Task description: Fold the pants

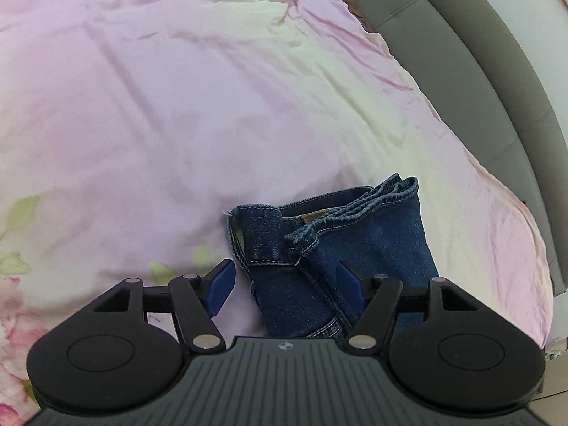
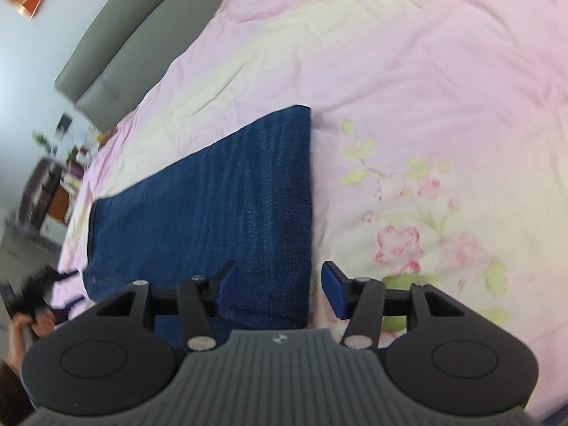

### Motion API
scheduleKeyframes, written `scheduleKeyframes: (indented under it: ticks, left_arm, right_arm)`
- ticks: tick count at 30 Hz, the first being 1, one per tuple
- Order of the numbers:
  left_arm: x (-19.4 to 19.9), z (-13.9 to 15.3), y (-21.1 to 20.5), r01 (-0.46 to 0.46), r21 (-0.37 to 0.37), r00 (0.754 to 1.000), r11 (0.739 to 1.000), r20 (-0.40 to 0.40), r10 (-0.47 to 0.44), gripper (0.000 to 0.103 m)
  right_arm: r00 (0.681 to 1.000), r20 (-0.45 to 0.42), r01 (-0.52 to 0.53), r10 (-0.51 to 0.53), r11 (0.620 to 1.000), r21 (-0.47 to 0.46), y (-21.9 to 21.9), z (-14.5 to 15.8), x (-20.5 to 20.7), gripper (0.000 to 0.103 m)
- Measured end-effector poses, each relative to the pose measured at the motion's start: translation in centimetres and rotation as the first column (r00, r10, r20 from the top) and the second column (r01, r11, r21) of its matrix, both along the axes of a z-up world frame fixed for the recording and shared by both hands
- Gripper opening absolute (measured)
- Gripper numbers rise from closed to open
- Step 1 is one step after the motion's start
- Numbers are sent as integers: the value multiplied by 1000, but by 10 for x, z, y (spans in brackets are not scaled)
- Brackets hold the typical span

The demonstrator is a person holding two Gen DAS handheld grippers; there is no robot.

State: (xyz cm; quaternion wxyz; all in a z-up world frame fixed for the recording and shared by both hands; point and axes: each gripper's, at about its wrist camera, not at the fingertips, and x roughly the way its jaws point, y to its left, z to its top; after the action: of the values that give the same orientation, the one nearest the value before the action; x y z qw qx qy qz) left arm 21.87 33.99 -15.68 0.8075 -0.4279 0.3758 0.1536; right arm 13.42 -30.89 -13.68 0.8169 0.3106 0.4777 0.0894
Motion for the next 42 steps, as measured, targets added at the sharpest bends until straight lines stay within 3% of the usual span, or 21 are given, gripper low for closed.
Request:
scheduleKeyframes:
  ticks: [6,9,11,13,16,19,23,26,30,35,37,40,42]
  left_arm:
    - [19,-18,3,9,2,1000,1000,-29,-9,76]
    - [23,-19,2,39,36,999,999,-18,-39,56]
    - [21,-15,-4,48,75,999,996,-2,-48,38]
    - [20,-8,-11,61,120,998,991,-5,-61,34]
    - [17,3,-23,58,171,998,984,-23,-55,31]
    - [9,15,-39,41,204,999,978,-23,-37,29]
    - [-15,26,-73,73,147,996,986,-56,-66,29]
    - [-34,29,-116,154,132,985,979,-96,-142,28]
    - [-55,34,-180,293,121,948,948,-162,-273,27]
    - [-56,36,-242,468,198,874,862,-251,-416,27]
    - [-52,32,-254,501,262,855,825,-298,-425,27]
    - [-45,25,-257,518,272,841,811,-334,-426,28]
    - [-44,31,-266,547,297,826,783,-347,-445,28]
  right_arm:
    - [994,-83,78,-67,987,140,-4,-40,11,48]
    - [988,-123,123,-93,959,255,-2,-61,17,37]
    - [985,-138,134,-100,955,266,-1,-64,18,29]
    - [985,-137,144,-108,947,288,-6,-62,16,18]
    - [988,-108,147,-115,921,360,-14,-47,14,11]
    - [994,-61,109,-93,930,350,-18,-13,20,9]
    - [996,-3,84,-87,949,305,-38,31,28,9]
    - [994,9,103,-108,966,237,-75,52,22,9]
    - [992,-8,128,-128,982,138,-132,70,6,9]
    - [985,-33,170,-169,985,31,-198,76,-20,9]
    - [986,-50,156,-156,988,-16,-210,64,-29,9]
    - [982,-96,159,-161,987,-34,-214,33,-31,9]
    - [978,-117,171,-174,985,-38,-214,14,-33,9]
